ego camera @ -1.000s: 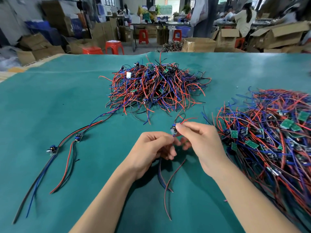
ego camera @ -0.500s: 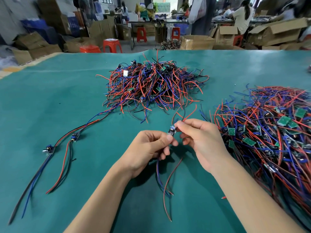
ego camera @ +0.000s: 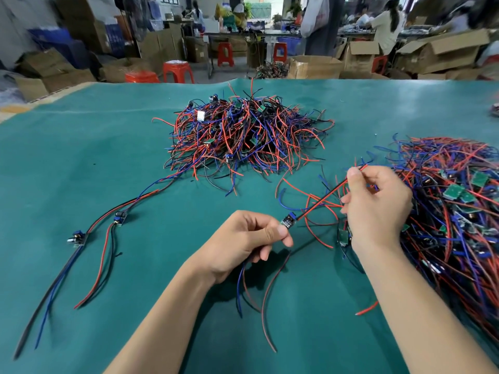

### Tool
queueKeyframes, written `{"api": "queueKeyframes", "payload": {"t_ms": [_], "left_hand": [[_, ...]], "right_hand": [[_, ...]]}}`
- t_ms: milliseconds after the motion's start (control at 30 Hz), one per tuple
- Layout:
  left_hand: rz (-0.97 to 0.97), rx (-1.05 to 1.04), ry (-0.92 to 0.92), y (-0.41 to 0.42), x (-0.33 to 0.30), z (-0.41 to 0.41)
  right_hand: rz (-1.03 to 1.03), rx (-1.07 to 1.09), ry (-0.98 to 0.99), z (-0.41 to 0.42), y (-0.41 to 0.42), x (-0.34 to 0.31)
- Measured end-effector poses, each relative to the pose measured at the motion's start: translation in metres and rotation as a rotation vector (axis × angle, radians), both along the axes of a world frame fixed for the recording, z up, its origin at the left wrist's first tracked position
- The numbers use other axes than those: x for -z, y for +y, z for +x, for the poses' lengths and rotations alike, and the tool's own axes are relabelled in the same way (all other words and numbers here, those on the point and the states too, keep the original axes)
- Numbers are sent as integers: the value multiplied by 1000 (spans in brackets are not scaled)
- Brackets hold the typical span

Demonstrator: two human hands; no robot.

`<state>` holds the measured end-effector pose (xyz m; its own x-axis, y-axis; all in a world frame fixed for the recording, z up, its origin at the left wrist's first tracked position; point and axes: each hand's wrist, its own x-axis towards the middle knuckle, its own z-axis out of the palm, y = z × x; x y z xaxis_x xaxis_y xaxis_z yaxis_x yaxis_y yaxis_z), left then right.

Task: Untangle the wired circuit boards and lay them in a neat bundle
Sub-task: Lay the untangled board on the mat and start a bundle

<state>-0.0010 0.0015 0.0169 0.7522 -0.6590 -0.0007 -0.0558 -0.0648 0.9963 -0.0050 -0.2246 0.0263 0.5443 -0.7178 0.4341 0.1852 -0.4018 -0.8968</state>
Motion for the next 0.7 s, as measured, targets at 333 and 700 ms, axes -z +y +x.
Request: {"api": "queueKeyframes", "payload": {"t_ms": [333,700], "left_hand": [[-246,-157,181,-3,1,0],[-148,-111,97,-2,-2,0]], "right_hand": [[148,-351,162,-7,32,-8],[-80,-695,160,-20,63,-4]]}}
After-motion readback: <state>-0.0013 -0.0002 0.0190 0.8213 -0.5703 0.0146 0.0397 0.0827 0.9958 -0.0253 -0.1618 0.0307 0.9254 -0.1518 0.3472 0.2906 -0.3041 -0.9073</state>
